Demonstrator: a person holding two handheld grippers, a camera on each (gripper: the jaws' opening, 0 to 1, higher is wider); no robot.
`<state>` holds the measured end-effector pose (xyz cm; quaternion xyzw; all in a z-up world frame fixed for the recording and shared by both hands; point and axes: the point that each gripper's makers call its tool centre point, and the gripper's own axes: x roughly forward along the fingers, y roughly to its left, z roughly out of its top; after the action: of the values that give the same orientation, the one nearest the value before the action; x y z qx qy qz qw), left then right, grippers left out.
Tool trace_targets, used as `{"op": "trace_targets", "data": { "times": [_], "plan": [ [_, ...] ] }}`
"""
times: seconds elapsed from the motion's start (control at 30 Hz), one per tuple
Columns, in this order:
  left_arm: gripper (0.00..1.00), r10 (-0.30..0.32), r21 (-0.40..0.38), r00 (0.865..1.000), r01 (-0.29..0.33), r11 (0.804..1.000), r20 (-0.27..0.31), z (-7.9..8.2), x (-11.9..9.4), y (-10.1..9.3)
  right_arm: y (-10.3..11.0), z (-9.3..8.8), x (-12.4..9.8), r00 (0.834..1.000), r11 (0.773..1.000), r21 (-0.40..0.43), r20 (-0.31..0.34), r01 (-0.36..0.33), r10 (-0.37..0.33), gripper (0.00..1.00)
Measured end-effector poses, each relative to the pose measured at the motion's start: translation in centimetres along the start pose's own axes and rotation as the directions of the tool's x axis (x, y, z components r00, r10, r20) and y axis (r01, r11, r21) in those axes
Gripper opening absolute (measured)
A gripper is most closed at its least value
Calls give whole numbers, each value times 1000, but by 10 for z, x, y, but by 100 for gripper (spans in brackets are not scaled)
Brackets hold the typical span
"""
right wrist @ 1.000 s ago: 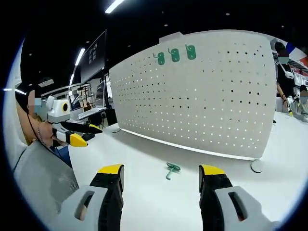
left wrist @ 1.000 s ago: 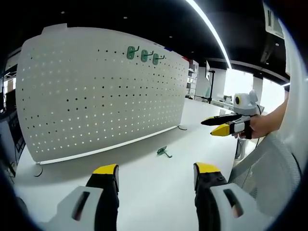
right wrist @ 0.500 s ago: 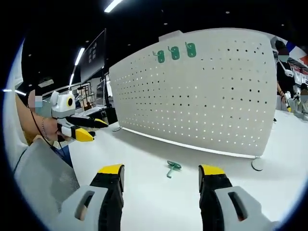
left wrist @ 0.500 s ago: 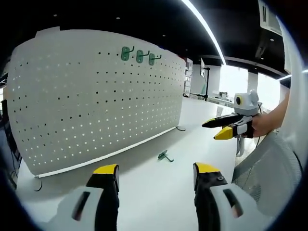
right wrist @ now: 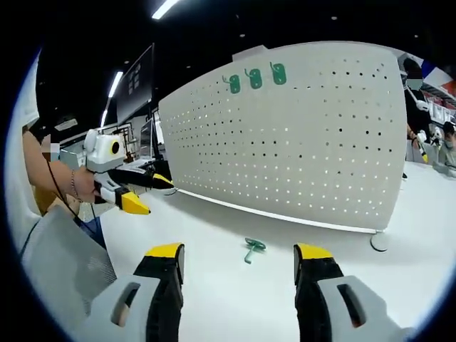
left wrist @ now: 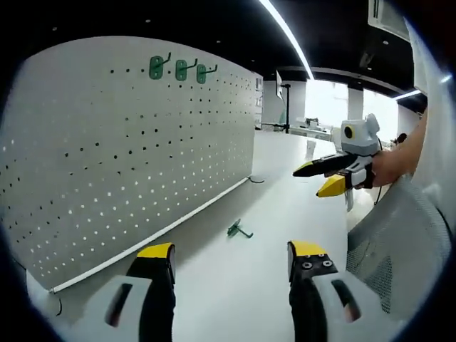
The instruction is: Insert the hook assembly into the mounting plate slot until the hook locks in place.
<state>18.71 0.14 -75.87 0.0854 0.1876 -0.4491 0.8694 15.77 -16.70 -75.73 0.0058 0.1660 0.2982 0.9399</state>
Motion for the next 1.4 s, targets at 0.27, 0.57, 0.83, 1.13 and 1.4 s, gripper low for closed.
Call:
{"op": "trace_targets", "data": {
  "times": [0.27,0.57,0.83,1.13,1.4],
  "plan": [
    [65,-24,26,999,25,999,-22,1,8,13,0,0,0,1000,1000,0,-5,2,-2,59],
    [66,-55,41,997,57,998,-58,-2,20,22,-1,-3,-1,1000,1000,1,-18,7,-7,59],
    [67,-97,64,987,106,992,-125,-12,38,21,-2,-6,-2,999,1000,-3,-34,9,-9,59],
    [67,-161,120,967,187,975,-199,-16,61,15,-4,-10,-3,998,1000,-11,-57,10,-10,59],
    [66,-184,144,949,226,963,-258,-22,77,14,-6,-12,-3,998,1000,-10,-64,7,-8,58]
  ]
}}
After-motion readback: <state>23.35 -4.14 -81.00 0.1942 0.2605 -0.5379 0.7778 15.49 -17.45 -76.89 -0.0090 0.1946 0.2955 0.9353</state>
